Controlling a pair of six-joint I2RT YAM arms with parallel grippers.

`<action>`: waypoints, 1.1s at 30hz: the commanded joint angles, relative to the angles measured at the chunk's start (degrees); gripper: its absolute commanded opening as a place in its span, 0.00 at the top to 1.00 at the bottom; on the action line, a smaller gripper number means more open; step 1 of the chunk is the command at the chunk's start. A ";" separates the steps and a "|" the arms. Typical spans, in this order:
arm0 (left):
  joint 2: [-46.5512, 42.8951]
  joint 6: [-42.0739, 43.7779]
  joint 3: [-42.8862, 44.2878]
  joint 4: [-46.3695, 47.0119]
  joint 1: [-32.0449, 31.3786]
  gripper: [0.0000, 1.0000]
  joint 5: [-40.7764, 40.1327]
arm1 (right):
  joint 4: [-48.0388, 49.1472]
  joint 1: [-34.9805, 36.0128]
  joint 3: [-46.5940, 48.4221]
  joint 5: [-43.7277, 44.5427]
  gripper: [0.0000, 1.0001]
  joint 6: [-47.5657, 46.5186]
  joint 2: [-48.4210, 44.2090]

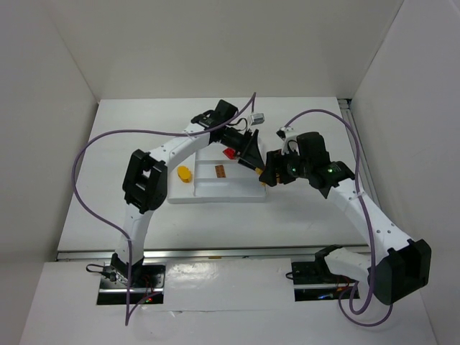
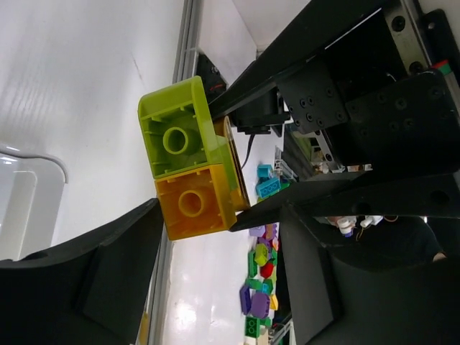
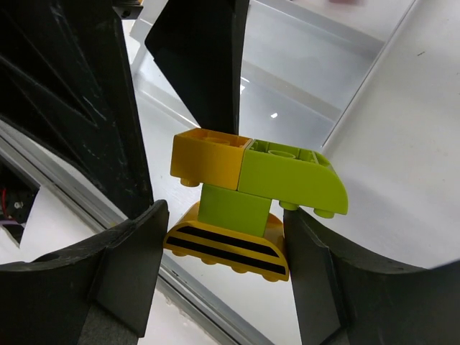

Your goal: Sort the legos into containers by color

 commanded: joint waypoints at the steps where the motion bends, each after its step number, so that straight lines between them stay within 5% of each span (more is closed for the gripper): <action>1: -0.08 1.06 -1.07 1.66 -0.45 0.26 6.13 | 2.88 0.91 1.54 2.17 0.43 -0.76 0.31; 13: 0.54 0.00 -2.21 1.66 -0.98 0.51 7.28 | 2.88 1.44 1.01 4.72 0.43 -0.76 0.31; 21: 0.54 -4.12 -1.69 5.08 -0.98 0.98 6.67 | 2.88 1.44 1.01 6.56 0.26 -0.24 -0.74; 24: 1.07 -6.85 -1.16 7.36 -0.45 1.00 6.67 | 2.35 1.44 1.01 8.75 0.12 0.29 -1.27; 25: 1.07 -8.94 -1.16 8.33 0.07 1.00 6.67 | 2.35 1.44 1.01 9.89 0.00 1.34 -1.88; 33: 0.01 -19.86 -4.68 22.39 3.41 1.00 5.53 | 0.51 1.44 3.20 17.37 0.00 5.12 -5.75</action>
